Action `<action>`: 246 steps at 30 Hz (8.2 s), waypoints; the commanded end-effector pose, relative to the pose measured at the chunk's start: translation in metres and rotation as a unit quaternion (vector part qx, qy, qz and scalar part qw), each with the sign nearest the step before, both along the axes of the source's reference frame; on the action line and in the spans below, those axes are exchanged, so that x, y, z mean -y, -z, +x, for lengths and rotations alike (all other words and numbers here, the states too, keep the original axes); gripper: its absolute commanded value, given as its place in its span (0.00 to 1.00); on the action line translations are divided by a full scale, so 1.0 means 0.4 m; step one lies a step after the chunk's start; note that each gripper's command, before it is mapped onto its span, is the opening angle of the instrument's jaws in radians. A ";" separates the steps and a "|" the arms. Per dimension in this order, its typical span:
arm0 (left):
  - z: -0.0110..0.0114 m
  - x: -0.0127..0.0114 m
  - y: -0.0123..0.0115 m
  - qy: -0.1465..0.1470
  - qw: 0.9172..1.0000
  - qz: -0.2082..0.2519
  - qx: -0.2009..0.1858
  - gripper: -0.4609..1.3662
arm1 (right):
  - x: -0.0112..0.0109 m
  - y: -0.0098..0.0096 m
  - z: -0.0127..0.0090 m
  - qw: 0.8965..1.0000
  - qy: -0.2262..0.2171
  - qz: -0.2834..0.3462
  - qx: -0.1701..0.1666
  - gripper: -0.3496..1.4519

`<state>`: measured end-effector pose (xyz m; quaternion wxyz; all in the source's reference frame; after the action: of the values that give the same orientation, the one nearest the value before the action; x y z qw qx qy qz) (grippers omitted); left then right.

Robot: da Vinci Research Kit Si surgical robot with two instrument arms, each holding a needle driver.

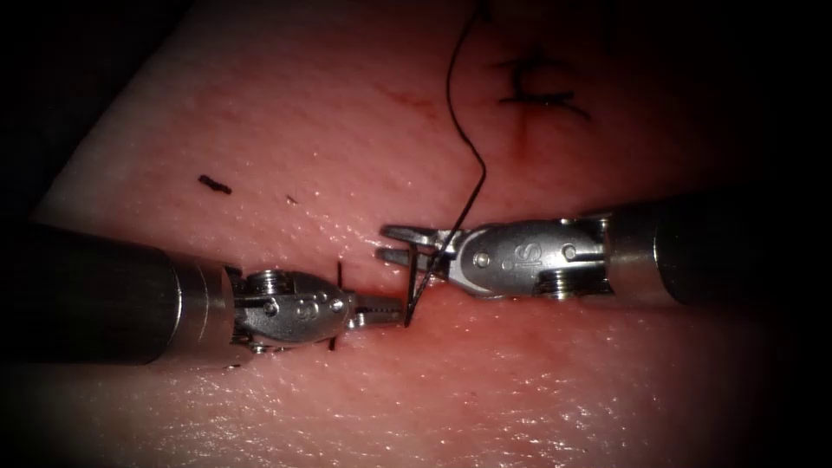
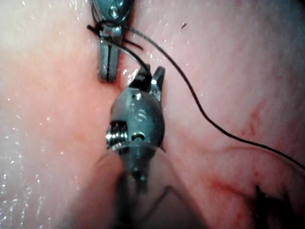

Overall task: Wound Closure
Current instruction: Insert needle into flesh above wound, then pull needle through wound

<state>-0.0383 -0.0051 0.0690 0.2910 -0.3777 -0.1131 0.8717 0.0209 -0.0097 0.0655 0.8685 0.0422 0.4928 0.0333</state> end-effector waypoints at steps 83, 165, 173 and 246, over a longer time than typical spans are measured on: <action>0.0119 0.0144 -0.0060 -0.021 0.999 0.024 0.008 0.11 | -0.0074 0.0007 0.0031 0.908 -0.039 0.415 0.038 0.00; 0.0108 0.0131 -0.0042 -0.031 0.999 0.018 0.008 0.06 | -0.0164 0.0016 0.0019 0.953 -0.119 0.256 -0.106 0.86; 0.0108 0.0129 -0.0041 -0.032 0.999 0.018 0.008 0.06 | -0.0213 0.0047 0.0033 0.953 -0.131 0.247 -0.120 0.78; -0.0041 0.0055 0.0089 -0.111 0.985 -0.114 0.071 0.72 | 0.0005 0.0037 -0.0246 0.943 -0.136 0.301 -0.031 0.87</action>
<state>-0.0402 -0.0072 0.0655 0.1382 -0.4548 -0.0766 0.8765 0.0110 -0.0100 0.0638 0.7873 0.2328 0.4883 0.2960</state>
